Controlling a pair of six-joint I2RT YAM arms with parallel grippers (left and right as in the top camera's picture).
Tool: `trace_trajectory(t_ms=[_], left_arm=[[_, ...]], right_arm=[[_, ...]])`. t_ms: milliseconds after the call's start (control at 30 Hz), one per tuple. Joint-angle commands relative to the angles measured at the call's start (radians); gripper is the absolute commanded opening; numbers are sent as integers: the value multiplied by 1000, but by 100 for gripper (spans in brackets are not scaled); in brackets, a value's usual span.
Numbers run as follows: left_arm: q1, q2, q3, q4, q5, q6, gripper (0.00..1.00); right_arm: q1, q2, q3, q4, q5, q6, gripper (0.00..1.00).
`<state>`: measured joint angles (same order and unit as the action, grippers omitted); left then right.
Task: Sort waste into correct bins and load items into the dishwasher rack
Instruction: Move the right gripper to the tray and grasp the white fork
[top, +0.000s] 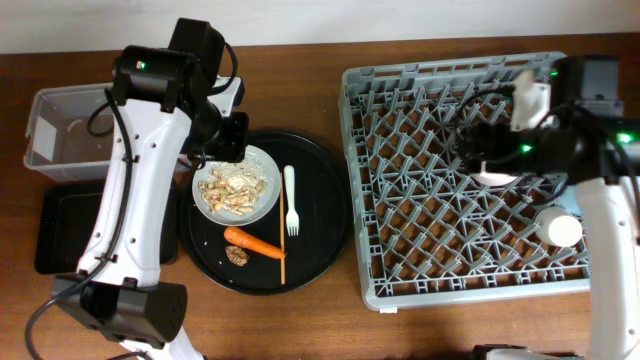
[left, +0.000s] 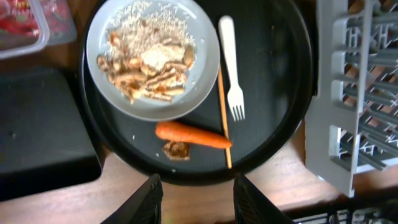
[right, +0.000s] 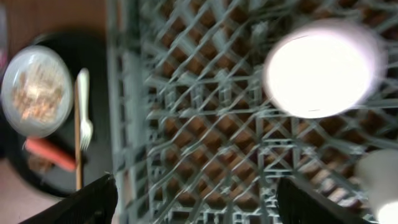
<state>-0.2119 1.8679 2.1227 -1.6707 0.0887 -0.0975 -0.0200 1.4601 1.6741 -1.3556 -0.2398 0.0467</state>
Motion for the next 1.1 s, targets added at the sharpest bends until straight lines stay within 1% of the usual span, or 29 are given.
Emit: trace_trajectory(t_ms=[0,33,100,167,200,267,333,367,400,433,467,500,600,633,700,733,767,833,867,933,967,1033,1067], left_arm=[[24,-22,2,-18,-93,-86,37],[45,-23,2,-18,-92,-94,37],[101,-24,2,-18,-88,-101,37],[180,-24,2,-18,-86,-101,37],[214,-24,2,-18,-86,-101,38],[277,-24,2,-18,-85,-101,39],[309,-24,2,-18,-85,-100,42],[322,-24,2,-18,-85,-100,42],[324,-24,2,-17,-85,-100,43],[324,-24,2,-17,-85,-100,43],[324,-24,2,-17,-85,-100,43],[324,-24,2,-17,-85,-100,43],[324,-24,2,-17,-85,-100,43],[324,-24,2,-17,-85,-100,43],[324,-24,2,-16,-85,-100,43],[324,-24,2,-16,-85,-100,43],[324,-24,2,-16,-85,-100,43],[324,-24,2,-14,-85,-100,43],[324,-24,2,-14,-85,-100,43],[324,-24,2,-14,-85,-100,43],[324,-24,2,-14,-85,-100,43],[324,-24,2,-14,-85,-100,43],[324,-24,2,-14,-85,-100,43]], right_arm=[[178,14,-8,14,-37,-5,84],[243,18,-8,30,-37,-5,84],[379,47,-8,74,15,44,84],[525,113,-8,123,38,48,84],[583,153,-8,151,56,76,84],[680,248,-8,227,79,94,85],[729,336,-8,318,149,152,85],[749,398,-8,374,174,180,85],[760,453,-8,425,175,190,83],[766,512,-8,471,194,235,80],[766,552,-8,494,227,277,77],[766,583,-8,509,253,309,77],[766,675,-8,568,256,330,66],[766,690,-8,571,256,335,61],[766,710,-8,571,262,347,60],[766,723,-9,568,283,373,56],[766,736,-9,571,286,386,56],[766,752,-9,574,286,397,55],[766,760,-9,575,286,408,52],[766,770,-9,579,286,408,50],[766,777,-9,579,286,408,48],[766,782,-9,578,285,408,38],[766,782,-9,576,286,411,35]])
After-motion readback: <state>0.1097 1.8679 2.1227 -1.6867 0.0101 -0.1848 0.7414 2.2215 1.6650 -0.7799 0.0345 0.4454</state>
